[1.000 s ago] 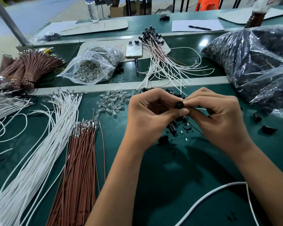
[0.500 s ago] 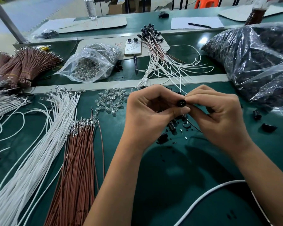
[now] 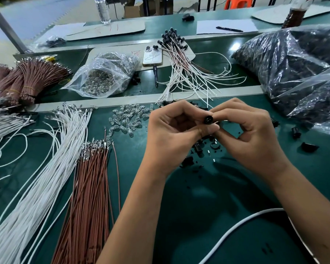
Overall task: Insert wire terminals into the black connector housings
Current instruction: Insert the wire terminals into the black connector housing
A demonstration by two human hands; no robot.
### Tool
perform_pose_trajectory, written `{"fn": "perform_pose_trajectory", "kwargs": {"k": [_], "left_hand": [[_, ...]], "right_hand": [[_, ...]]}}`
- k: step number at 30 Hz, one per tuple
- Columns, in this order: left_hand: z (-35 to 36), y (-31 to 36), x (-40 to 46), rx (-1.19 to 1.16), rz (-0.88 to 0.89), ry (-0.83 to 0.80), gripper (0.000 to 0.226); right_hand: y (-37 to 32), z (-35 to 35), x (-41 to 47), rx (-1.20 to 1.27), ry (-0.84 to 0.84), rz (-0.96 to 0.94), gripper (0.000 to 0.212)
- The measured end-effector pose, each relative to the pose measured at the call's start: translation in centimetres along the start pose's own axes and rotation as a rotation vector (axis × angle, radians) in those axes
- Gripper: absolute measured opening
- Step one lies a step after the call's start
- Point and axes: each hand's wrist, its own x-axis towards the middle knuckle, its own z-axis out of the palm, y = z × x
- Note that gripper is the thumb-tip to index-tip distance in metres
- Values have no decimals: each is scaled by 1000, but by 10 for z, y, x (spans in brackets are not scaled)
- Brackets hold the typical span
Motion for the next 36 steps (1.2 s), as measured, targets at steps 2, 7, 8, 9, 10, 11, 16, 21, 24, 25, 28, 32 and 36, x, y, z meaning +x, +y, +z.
{"fn": "perform_pose_trajectory", "kwargs": {"k": [2, 7, 8, 9, 10, 11, 16, 21, 24, 25, 28, 32, 36], "left_hand": [[1, 0, 0, -1, -3, -2, 29], [3, 1, -1, -18, -8, 0, 29], [3, 1, -1, -19, -6, -2, 29], [3, 2, -1, -18, -3, -5, 28], [3, 2, -1, -16, 0, -7, 29], [3, 2, -1, -12, 1, -9, 29], [4, 2, -1, 2, -1, -8, 33], [5, 1, -2, -3, -3, -14, 33], [4, 1, -2, -3, -9, -10, 33], [4, 1, -2, -2, -12, -9, 34], [4, 1, -2, -5, -11, -7, 34], [4, 0, -2, -15, -7, -11, 35], [3, -2, -2, -25, -16, -13, 31]], "right_hand": [[-1, -1, 1, 9, 17, 3, 8], [-1, 0, 0, 42, 33, 19, 8], [-2, 0, 0, 51, 43, 17, 10], [-2, 0, 0, 60, 54, 14, 12], [-3, 0, 0, 69, 60, 12, 14], [-3, 0, 0, 76, 60, 10, 13], [0, 1, -1, 70, 30, 32, 6], [2, 2, -2, 74, 4, 45, 5], [4, 1, -1, 58, -20, 35, 6], [4, 1, -1, 56, -26, 32, 7], [6, 2, -1, 57, -40, 22, 9], [9, 2, -2, 81, -58, 34, 15], [9, 0, -1, 135, -87, 75, 6]]}}
